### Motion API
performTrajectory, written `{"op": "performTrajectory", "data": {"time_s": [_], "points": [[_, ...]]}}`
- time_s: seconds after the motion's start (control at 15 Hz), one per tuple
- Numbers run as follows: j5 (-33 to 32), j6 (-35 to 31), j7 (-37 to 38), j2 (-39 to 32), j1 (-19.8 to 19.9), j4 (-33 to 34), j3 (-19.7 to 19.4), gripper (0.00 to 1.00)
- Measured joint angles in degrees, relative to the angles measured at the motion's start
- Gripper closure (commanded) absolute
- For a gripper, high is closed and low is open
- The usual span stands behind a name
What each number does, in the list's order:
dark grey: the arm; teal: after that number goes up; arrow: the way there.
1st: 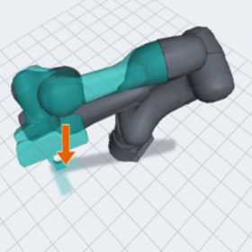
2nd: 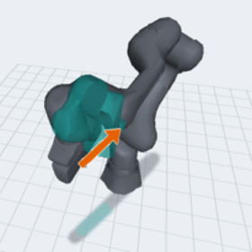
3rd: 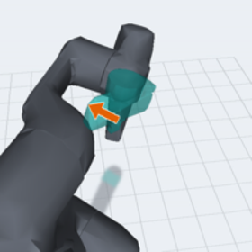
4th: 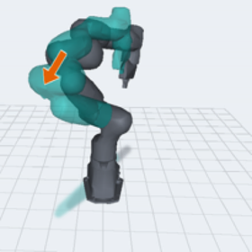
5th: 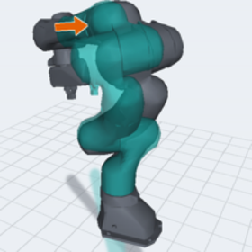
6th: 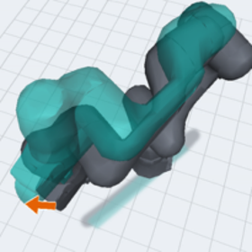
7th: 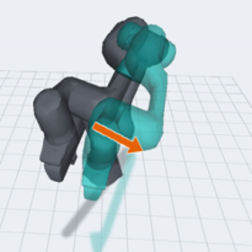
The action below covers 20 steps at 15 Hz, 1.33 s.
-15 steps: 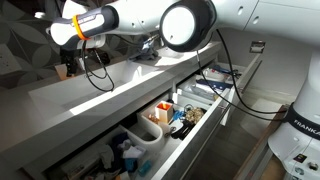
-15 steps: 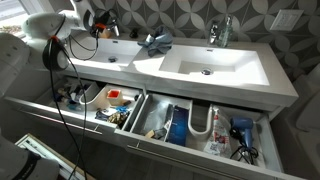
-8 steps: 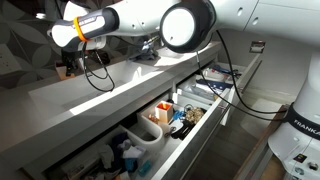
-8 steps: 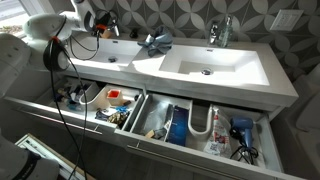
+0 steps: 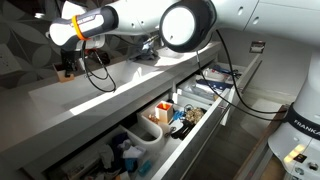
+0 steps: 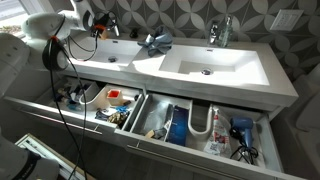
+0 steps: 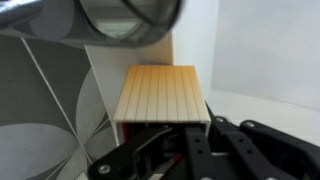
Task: Place the pale object on the window sill
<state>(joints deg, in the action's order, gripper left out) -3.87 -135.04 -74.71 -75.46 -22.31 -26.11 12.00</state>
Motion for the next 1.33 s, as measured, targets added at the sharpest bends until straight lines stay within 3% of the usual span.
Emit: {"op": "performTrajectory", "data": {"time_s": [0.67,1.33], "points": [[0.1,20.3,-3.8,6.5,-1.0,0.0,0.6,0.98],[0.5,41.2,-9.2,15.7,-6.0,0.0,1.4,0.98]]}}
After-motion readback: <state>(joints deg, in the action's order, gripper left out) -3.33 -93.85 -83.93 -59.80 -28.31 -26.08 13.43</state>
